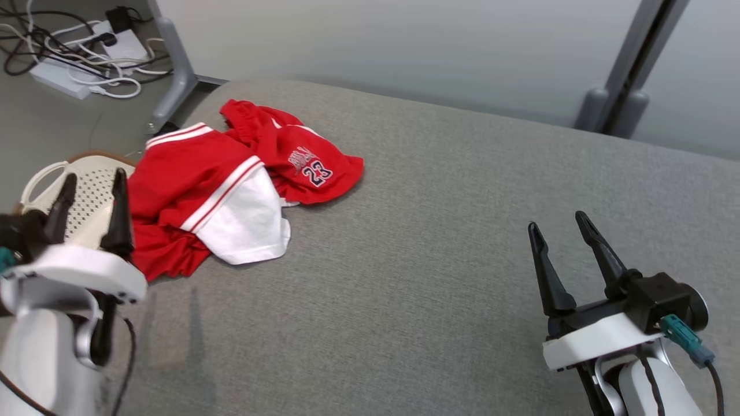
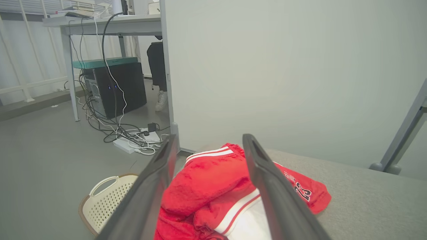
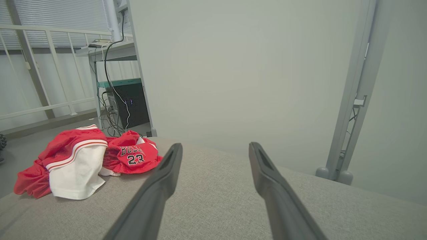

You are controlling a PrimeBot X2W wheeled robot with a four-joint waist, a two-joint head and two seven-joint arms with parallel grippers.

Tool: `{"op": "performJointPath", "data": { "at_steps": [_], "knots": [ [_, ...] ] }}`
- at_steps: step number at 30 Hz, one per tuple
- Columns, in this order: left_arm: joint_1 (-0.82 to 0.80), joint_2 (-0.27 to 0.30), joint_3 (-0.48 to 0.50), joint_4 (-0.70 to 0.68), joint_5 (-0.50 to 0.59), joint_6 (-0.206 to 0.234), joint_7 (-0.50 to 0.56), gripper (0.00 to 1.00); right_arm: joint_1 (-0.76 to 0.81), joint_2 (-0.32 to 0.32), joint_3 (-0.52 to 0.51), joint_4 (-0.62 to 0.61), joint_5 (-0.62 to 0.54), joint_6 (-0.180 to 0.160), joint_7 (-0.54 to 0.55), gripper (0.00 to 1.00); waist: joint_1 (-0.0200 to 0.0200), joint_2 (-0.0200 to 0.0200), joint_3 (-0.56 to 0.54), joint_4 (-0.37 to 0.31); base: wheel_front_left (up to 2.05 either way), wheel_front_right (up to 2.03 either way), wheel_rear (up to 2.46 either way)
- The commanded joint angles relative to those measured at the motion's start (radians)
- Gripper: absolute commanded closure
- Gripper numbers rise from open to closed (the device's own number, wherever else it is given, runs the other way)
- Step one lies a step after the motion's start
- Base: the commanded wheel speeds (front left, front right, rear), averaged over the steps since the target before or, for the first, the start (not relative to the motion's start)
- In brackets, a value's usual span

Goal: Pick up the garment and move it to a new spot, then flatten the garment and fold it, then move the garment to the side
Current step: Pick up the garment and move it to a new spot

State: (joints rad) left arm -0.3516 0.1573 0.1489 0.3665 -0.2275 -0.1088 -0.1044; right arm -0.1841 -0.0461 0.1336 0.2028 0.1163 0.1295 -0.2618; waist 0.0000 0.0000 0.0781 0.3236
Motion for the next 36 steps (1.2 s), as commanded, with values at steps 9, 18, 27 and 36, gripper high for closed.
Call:
{"op": "performJointPath", "data": {
  "at_steps": [9, 18, 27, 36],
  "knots": [
    [-0.202, 0.128, 0.009, 0.132, -0.121, -0.021, 0.165, 0.00, -0.056, -0.008, 0.004, -0.014, -0.017, 0.002, -0.005, 0.00, 0.0000, 0.0000, 0.091, -0.119, 0.00, 0.00, 0.00],
    [-0.336, 0.244, -0.092, 0.307, -0.262, -0.022, 0.383, 0.00, -0.097, -0.009, 0.019, -0.019, -0.006, 0.002, -0.005, 0.00, 0.0000, 0.0000, 0.151, -0.222, 0.00, 0.00, 0.00],
    [-0.347, 0.370, -0.179, 0.460, -0.406, -0.022, 0.507, 0.00, -0.115, -0.008, 0.022, -0.025, 0.008, 0.002, -0.005, 0.00, 0.0000, 0.0000, 0.208, -0.331, 0.00, 0.00, 0.00],
    [-0.280, 0.423, -0.250, 0.569, -0.525, -0.022, 0.716, 0.00, -0.102, -0.007, 0.018, -0.029, 0.004, 0.002, -0.005, 0.00, 0.0000, 0.0000, 0.228, -0.382, 0.00, 0.00, 0.00]
  ]
}}
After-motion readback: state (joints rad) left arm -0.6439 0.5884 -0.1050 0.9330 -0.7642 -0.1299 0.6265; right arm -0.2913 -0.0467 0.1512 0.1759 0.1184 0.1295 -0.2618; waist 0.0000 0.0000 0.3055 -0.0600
